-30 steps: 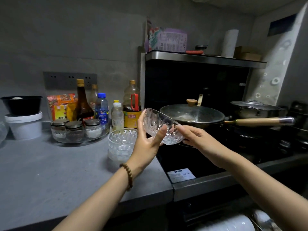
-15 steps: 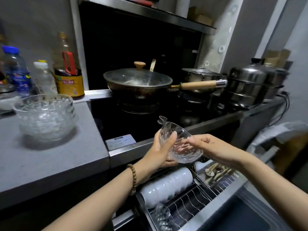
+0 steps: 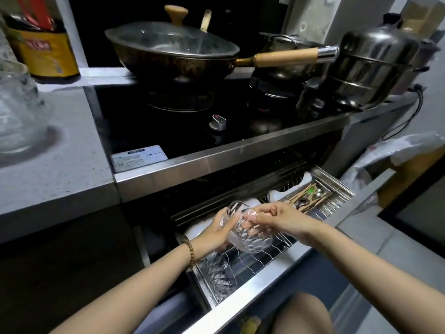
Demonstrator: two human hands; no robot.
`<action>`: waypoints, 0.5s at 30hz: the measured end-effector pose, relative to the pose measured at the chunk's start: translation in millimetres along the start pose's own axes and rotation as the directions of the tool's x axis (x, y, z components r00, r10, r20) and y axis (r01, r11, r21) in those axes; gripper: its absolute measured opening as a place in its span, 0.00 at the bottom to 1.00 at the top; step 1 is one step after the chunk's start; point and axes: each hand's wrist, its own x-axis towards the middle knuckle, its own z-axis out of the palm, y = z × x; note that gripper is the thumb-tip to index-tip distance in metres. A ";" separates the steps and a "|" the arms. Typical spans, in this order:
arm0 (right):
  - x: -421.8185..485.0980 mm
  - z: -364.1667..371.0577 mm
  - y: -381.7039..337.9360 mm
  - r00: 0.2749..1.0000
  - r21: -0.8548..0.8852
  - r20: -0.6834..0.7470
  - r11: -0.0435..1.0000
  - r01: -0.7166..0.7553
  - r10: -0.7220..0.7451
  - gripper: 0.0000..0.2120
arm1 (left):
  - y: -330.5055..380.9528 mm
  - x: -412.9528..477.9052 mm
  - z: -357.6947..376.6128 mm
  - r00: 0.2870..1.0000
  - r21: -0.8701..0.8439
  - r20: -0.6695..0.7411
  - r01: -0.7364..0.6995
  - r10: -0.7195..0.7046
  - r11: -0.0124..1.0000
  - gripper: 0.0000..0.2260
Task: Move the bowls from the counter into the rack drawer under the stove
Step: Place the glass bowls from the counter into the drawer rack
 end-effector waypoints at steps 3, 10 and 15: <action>15.4 0.0 18.7 0.996 0.005 -0.034 0.997 -0.080 0.080 0.11 | -23.5 4.4 -6.0 0.998 0.166 -0.050 -0.024 0.033 0.986 0.38; 51.4 1.3 53.7 0.955 0.044 -0.062 0.956 -0.289 0.292 0.05 | -85.5 14.8 -21.0 0.996 0.762 -0.058 -0.001 0.070 0.647 0.54; 80.6 5.2 76.7 0.905 0.040 -0.029 0.905 -0.423 0.425 0.05 | -112.9 25.9 -18.2 0.989 0.863 -0.090 0.020 0.115 0.505 0.57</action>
